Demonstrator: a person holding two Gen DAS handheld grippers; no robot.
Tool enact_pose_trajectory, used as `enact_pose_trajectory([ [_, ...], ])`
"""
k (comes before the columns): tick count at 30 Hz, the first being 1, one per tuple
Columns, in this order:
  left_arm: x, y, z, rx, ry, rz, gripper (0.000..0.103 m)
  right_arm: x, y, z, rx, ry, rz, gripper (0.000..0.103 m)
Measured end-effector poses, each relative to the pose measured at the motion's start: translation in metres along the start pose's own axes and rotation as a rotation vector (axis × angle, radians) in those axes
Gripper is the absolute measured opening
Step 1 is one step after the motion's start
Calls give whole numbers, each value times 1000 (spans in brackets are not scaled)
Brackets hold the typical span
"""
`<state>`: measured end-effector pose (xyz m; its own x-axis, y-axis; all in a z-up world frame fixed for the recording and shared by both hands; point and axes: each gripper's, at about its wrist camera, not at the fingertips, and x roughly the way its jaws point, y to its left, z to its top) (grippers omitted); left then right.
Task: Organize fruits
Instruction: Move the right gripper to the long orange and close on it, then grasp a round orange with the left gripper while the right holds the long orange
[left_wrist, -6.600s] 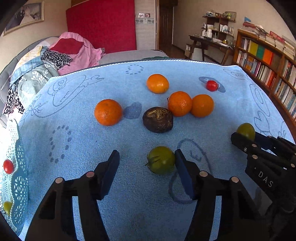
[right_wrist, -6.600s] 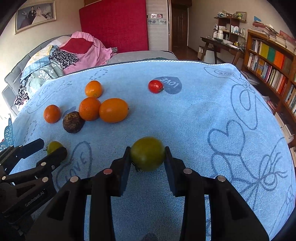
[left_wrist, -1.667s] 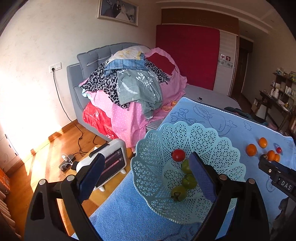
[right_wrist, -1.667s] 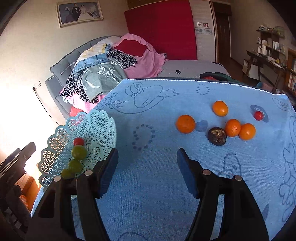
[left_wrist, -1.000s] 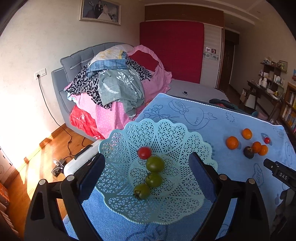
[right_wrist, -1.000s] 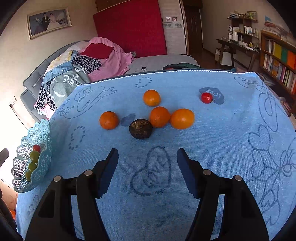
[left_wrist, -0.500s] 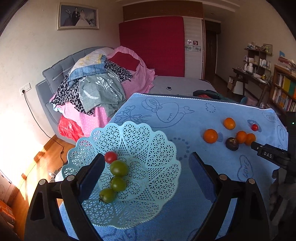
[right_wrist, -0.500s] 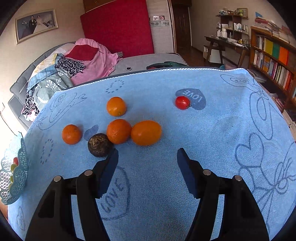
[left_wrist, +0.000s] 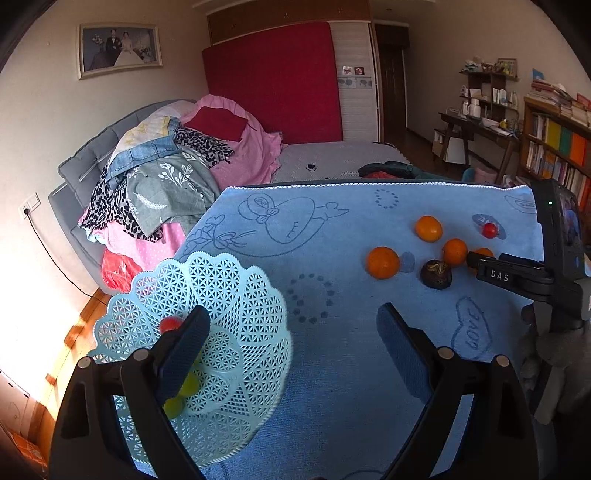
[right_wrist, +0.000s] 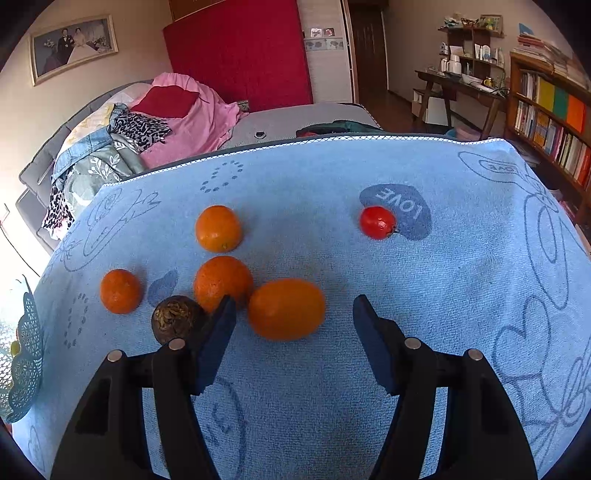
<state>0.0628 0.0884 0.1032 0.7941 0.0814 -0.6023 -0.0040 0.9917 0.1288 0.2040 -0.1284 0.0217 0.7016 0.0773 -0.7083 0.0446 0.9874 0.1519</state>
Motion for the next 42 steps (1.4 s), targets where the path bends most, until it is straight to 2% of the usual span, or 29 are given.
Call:
enact_pose_trajectory([
  [11,18,-27,7,47,22,-17,91,0,-9,-4,27,-2,39,65],
  [16,26,-36,7,59,36,-21,91,-1,-7,-4,9,-6,53,56],
  [20,34,-44,8,71,48,-24,91,-2,2,-5,-24,-12,57,46],
  [30,50,-72,15,124,32,-41,91,-6,0,-7,-28,-20,48,45],
  [35,66,-82,22,105,19,-60,91,-12,-1,-7,-37,-47,-7,45],
  [42,94,-89,26,88,15,-90,91,-14,-7,-7,-29,-64,-31,45],
])
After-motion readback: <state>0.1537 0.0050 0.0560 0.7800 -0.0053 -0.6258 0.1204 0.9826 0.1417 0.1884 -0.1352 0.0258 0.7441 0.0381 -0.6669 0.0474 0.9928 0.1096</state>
